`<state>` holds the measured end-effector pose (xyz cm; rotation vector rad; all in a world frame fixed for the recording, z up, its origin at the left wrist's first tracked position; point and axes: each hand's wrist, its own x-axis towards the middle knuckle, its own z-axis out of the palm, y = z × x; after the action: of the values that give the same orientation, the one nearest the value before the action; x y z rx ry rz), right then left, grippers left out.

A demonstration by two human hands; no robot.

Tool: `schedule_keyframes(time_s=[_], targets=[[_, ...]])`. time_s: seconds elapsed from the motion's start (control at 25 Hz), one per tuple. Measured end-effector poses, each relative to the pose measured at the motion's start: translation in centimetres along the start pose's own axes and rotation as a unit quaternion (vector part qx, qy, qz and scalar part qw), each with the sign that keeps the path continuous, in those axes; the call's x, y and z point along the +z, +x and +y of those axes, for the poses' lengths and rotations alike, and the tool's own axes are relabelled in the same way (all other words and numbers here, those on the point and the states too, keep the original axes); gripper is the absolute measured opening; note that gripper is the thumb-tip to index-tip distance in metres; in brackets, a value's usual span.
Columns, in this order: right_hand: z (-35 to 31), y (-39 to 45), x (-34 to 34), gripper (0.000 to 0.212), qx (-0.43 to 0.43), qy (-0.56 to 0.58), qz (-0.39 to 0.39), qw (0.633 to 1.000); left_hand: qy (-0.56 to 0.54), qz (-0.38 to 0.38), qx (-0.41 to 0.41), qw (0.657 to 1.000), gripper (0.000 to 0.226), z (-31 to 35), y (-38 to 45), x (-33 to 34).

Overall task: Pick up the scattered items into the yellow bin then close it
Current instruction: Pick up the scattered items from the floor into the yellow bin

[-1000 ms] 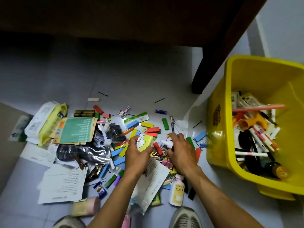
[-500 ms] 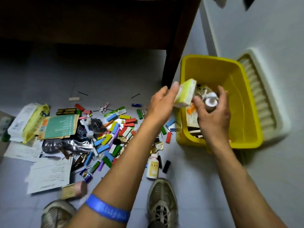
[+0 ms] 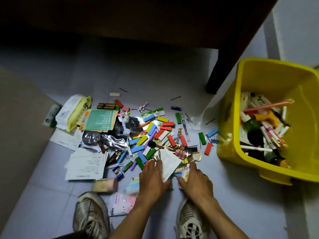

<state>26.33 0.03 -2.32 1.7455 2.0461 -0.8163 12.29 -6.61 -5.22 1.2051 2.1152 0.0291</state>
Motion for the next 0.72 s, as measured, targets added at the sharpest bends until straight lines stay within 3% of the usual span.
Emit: schedule_keyframes(time_s=[0.08, 0.28, 0.32, 0.48, 0.56, 0.6, 0.68, 0.72], targets=[[0.1, 0.9, 1.5, 0.081, 0.013, 0.005, 0.000, 1.000, 0.035, 0.008, 0.012, 0.999, 0.076, -0.2, 0.9, 0.6], [0.2, 1.9, 2.5, 0.078, 0.060, 0.122, 0.024, 0.990, -0.115, 0.128, -0.039, 0.984, 0.009, 0.4, 1.9, -3.3], [0.2, 2.0, 2.5, 0.075, 0.070, 0.158, 0.026, 0.985, -0.171, 0.142, -0.064, 0.973, 0.006, 0.2, 2.2, -4.3], [0.5, 2.0, 1.4, 0.059, 0.129, 0.373, 0.048, 0.918, -0.457, 0.176, -0.157, 0.857, 0.010, -1.1, 3.2, -7.4], [1.0, 2.1, 0.3, 0.055, 0.108, 0.432, 0.082, 0.892, -0.538, 0.189, -0.142, 0.809, 0.033, -2.0, 3.5, -8.1], [1.1, 2.4, -0.3, 0.051, 0.071, 0.424, 0.107, 0.896, -0.562, 0.196, -0.130, 0.793, 0.055, -2.4, 3.4, -8.3], [0.7, 3.8, -1.4, 0.040, -0.023, 0.321, 0.162, 0.933, -0.530, 0.223, -0.095, 0.812, 0.084, -2.7, 3.2, -8.3], [0.3, 4.7, -1.8, 0.038, -0.070, 0.248, 0.173, 0.951, -0.483, 0.242, -0.063, 0.839, 0.084, -2.6, 2.9, -8.3]])
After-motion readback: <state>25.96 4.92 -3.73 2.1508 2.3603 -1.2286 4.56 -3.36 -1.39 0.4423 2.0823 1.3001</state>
